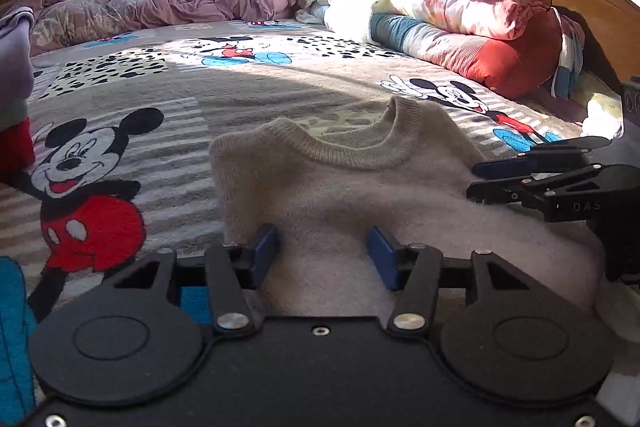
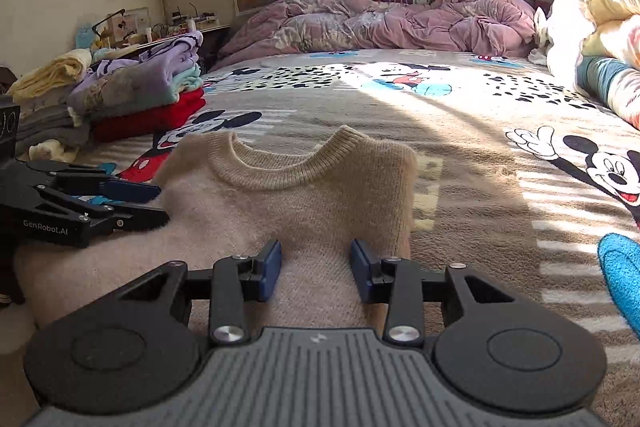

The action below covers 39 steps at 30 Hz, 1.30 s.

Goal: Fold clothes

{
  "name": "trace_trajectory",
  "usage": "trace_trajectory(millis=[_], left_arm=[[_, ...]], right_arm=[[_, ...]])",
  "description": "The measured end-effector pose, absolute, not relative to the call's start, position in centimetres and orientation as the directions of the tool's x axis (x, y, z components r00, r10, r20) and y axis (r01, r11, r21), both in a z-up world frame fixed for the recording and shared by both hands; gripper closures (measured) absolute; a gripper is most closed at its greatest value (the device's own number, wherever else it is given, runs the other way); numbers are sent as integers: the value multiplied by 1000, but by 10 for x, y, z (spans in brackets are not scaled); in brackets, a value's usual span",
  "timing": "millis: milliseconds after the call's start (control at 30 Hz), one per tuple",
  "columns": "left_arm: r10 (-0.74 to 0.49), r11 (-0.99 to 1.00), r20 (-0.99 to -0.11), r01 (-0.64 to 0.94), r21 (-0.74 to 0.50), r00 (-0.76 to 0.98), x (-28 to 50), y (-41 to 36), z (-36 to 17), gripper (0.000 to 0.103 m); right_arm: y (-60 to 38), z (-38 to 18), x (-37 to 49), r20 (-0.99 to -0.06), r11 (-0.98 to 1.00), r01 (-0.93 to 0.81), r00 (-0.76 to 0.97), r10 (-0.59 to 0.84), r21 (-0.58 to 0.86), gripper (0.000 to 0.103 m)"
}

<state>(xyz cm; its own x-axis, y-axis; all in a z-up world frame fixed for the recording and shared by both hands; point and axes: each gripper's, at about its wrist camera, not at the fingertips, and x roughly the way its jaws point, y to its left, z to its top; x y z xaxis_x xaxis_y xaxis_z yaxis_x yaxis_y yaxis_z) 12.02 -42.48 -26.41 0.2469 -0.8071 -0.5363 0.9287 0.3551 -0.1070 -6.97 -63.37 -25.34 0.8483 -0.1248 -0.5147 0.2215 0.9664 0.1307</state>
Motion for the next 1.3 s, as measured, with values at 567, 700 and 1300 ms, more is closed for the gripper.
trace_trajectory(millis=[567,700,1300], left_arm=[[-809,429,-521,879,-207,273,146,-437,-272,51],[-817,430,-502,879,-204,283,141,-429,-264,51],[-815,367,-531,915,-168,229,82,-392,-268,46]], right_arm=[[-666,-264,-46,-506,950,235,857,-103,204,61],[-665,-262,-52,-493,949,233,864,-101,214,61],[-586,-258,-143,-464,965,242,870,-169,101,66]])
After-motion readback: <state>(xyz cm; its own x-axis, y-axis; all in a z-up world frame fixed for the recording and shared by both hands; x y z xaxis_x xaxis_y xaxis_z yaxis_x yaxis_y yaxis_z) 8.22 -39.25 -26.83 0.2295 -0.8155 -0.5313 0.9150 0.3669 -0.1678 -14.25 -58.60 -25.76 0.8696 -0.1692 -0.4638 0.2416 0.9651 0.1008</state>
